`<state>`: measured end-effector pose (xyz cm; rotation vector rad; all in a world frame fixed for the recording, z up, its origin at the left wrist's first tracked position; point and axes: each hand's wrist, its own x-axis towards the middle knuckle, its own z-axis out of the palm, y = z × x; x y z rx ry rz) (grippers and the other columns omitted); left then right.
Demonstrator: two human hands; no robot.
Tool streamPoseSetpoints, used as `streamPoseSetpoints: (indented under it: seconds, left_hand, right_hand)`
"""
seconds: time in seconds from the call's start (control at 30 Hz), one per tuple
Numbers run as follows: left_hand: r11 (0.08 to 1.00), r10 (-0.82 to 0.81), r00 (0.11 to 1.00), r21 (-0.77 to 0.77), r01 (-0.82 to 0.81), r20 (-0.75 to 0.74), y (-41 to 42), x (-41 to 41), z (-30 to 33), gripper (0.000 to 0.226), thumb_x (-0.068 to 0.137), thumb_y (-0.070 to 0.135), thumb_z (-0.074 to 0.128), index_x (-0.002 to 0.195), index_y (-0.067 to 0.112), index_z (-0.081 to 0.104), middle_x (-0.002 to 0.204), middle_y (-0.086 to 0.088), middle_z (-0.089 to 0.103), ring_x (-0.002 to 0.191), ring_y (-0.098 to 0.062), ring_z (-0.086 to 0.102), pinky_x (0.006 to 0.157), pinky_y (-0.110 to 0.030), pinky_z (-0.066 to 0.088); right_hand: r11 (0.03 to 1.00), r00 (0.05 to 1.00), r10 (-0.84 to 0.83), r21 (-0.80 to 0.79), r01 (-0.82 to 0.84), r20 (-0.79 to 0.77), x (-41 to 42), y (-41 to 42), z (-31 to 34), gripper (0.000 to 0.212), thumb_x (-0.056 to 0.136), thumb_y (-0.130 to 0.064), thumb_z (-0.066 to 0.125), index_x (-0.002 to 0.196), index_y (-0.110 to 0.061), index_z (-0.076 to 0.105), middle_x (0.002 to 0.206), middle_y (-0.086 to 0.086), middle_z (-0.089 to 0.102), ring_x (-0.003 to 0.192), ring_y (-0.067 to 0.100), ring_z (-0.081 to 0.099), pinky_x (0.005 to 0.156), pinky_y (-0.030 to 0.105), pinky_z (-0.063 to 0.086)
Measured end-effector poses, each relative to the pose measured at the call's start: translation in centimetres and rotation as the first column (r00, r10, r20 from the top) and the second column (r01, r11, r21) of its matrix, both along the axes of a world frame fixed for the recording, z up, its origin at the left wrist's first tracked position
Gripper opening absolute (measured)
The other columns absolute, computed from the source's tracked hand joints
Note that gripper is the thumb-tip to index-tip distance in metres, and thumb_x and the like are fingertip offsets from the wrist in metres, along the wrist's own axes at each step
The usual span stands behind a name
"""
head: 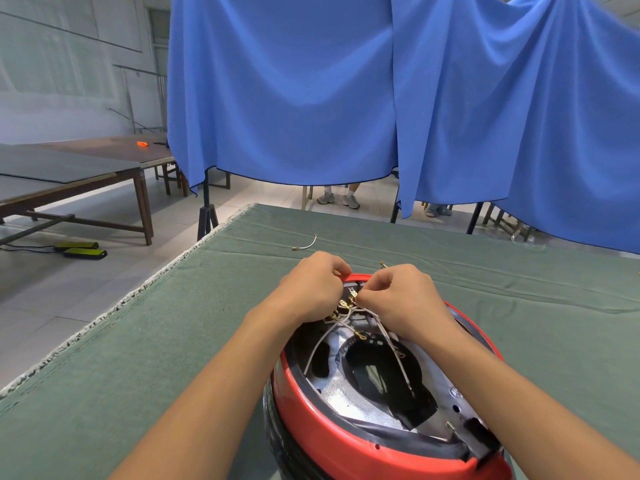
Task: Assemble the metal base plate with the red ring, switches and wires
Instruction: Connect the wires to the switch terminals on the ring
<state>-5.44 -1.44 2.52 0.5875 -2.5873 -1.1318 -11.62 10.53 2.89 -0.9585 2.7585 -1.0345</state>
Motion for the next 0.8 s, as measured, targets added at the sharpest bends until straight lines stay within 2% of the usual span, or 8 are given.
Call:
streamPoseSetpoints:
  seconds: [0.23, 0.37, 0.57, 0.7, 0.8]
  left_hand:
    - [1.0, 0.008, 1.0, -0.028, -0.008, -0.005, 0.07, 0.1, 0.01, 0.042, 0.088, 0.0, 0.043, 0.122, 0.017, 0.061, 0.117, -0.007, 0.066, 0.105, -0.026, 0.06, 0.092, -0.043, 0.049]
    - [0.999, 0.007, 1.0, -0.037, -0.008, -0.007, 0.14, 0.06, 0.09, 0.042, 0.089, 0.0, 0.044, 0.124, 0.016, 0.061, 0.119, -0.007, 0.065, 0.106, -0.025, 0.059, 0.092, -0.04, 0.049]
    - [1.0, 0.004, 1.0, -0.014, -0.004, -0.011, 0.05, 0.08, 0.1, 0.042, 0.087, -0.001, 0.044, 0.121, 0.015, 0.062, 0.116, -0.008, 0.066, 0.105, -0.026, 0.059, 0.092, -0.041, 0.05]
    - [0.998, 0.03, 0.998, 0.054, -0.027, -0.051, -0.17, 0.29, 0.18, 0.041, 0.083, -0.005, 0.043, 0.112, 0.011, 0.068, 0.107, -0.012, 0.068, 0.088, -0.024, 0.06, 0.074, -0.03, 0.048]
    - [0.991, 0.094, 0.992, 0.101, -0.085, -0.087, -0.33, 0.35, 0.27, 0.035, 0.084, -0.005, 0.046, 0.106, 0.008, 0.07, 0.103, -0.014, 0.069, 0.089, -0.022, 0.06, 0.073, -0.028, 0.048]
  right_hand:
    - [1.0, 1.0, 0.006, 0.002, -0.006, -0.014, 0.22, -0.15, -0.24, 0.025, 0.081, -0.019, 0.065, 0.056, -0.02, 0.064, 0.063, -0.001, 0.065, 0.06, 0.009, 0.054, 0.048, 0.022, 0.037]
    - [1.0, 1.0, 0.001, 0.003, -0.001, -0.026, 0.27, -0.3, -0.31, 0.026, 0.082, -0.019, 0.065, 0.056, -0.021, 0.065, 0.066, 0.002, 0.067, 0.069, 0.015, 0.062, 0.059, 0.029, 0.049]
    - [1.0, 0.995, 0.014, 0.012, -0.013, -0.096, 0.46, -0.12, -0.45, 0.028, 0.081, -0.025, 0.067, 0.055, -0.029, 0.058, 0.064, -0.006, 0.064, 0.07, 0.012, 0.061, 0.067, 0.031, 0.052]
    - [1.0, 0.992, 0.01, 0.031, -0.006, -0.122, 0.52, -0.23, -0.38, 0.025, 0.079, -0.029, 0.068, 0.055, -0.028, 0.06, 0.061, -0.008, 0.064, 0.07, 0.012, 0.061, 0.063, 0.028, 0.049]
    - [0.999, 0.989, -0.009, 0.029, 0.013, -0.145, 0.6, -0.47, -0.37, 0.019, 0.08, -0.027, 0.066, 0.063, -0.023, 0.071, 0.068, -0.002, 0.069, 0.076, 0.017, 0.063, 0.073, 0.036, 0.054]
